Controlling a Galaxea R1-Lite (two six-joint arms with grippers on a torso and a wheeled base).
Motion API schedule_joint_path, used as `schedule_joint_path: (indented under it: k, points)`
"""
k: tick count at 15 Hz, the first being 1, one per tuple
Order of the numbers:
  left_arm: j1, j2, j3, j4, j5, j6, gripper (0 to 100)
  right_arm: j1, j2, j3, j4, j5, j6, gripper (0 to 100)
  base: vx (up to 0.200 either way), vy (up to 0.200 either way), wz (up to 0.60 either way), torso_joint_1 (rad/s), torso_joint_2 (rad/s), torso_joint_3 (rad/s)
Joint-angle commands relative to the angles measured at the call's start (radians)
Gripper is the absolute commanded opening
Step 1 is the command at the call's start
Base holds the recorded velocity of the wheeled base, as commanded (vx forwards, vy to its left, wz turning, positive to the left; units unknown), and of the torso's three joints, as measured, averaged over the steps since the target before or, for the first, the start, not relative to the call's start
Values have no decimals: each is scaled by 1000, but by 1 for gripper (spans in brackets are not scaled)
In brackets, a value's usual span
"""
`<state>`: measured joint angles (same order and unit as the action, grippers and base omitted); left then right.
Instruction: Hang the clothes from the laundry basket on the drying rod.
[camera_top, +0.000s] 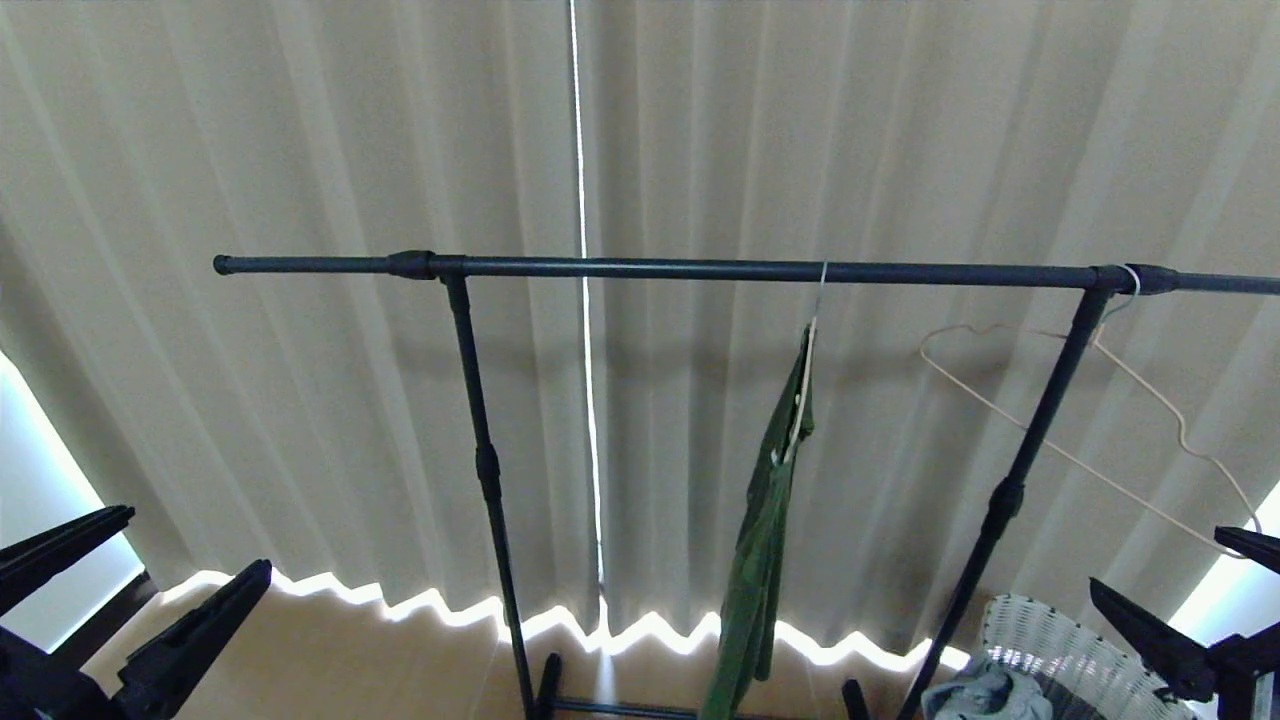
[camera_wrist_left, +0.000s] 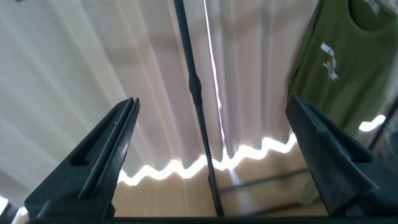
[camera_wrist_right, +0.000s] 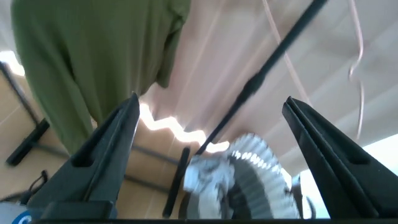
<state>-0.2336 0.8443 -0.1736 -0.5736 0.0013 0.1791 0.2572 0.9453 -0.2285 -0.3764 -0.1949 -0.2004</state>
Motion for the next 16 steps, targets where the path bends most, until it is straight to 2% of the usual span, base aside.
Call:
schedule_joint_path:
  k: [1, 5, 9, 16]
  points:
    - [2, 10, 2, -2, 0, 0, 100, 0, 3, 11, -1, 0, 3, 100, 0, 0, 0, 0, 0, 0]
    - [8, 45, -3, 0, 0, -4, 100, 0, 1, 29, -3, 0, 1, 100, 0, 0, 0, 0, 0, 0]
    - [80, 113, -12, -5, -1, -4, 100, 0, -20, 38, -1, -1, -1, 100, 0, 0, 0, 0, 0, 0]
    - [71, 90, -14, -6, -3, 6, 100, 0, -23, 66, 1, -3, -5, 100, 0, 0, 0, 0, 0, 0]
